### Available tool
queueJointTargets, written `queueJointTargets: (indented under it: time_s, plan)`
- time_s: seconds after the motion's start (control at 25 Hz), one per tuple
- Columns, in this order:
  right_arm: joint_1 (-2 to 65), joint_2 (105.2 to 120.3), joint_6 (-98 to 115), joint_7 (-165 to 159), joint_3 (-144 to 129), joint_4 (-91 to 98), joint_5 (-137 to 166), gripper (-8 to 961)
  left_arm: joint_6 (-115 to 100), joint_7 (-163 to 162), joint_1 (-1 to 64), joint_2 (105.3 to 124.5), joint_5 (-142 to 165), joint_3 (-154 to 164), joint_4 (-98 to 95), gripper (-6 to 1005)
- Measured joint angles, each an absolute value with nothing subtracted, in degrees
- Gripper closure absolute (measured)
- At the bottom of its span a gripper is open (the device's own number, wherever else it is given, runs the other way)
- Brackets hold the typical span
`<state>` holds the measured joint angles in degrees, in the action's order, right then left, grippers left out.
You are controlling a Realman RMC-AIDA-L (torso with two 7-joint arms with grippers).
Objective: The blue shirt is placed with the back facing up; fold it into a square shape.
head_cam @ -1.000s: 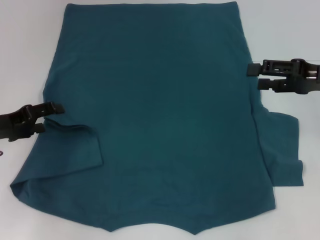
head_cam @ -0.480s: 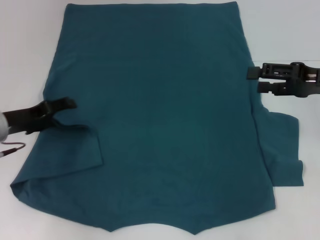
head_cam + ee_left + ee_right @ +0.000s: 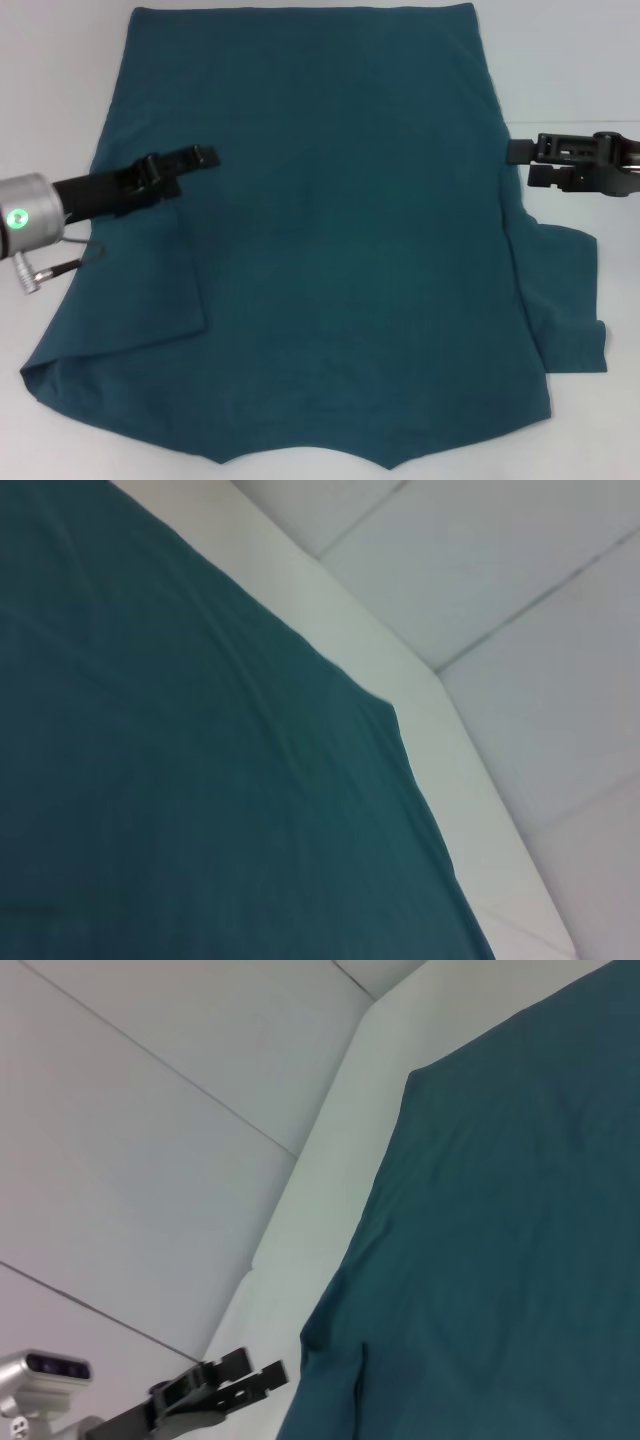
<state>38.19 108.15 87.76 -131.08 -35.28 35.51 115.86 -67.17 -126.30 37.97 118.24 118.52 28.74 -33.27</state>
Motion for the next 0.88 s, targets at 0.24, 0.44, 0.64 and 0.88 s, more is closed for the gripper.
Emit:
queueJointTargets:
  time_s: [0.24,0.44,0.64,0.88]
  plan:
    - [37.7,106.39,89.93,-130.52,-35.56,35.92,118.79,37,-83.64,-118.48,30.91,117.04,118.63,28.71,-39.05,52]
    - [36.78,105.69,91.86,-129.8,-35.6,37.65,120.94,38,-97.74,-104.3,25.86,117.89,118.82,28.82,-44.41,52]
    - [35.73,104.75,93.82,-128.78,-35.75,38.19,122.11,38,-100.91,-100.55,24.15,118.84,119.83,31.69,-46.19,52]
    - [34.55,104.14,95.39,-129.52,-35.34,39.4,124.32,37,-100.6,-100.68,25.61,119.49,121.47,33.93,-46.3,52]
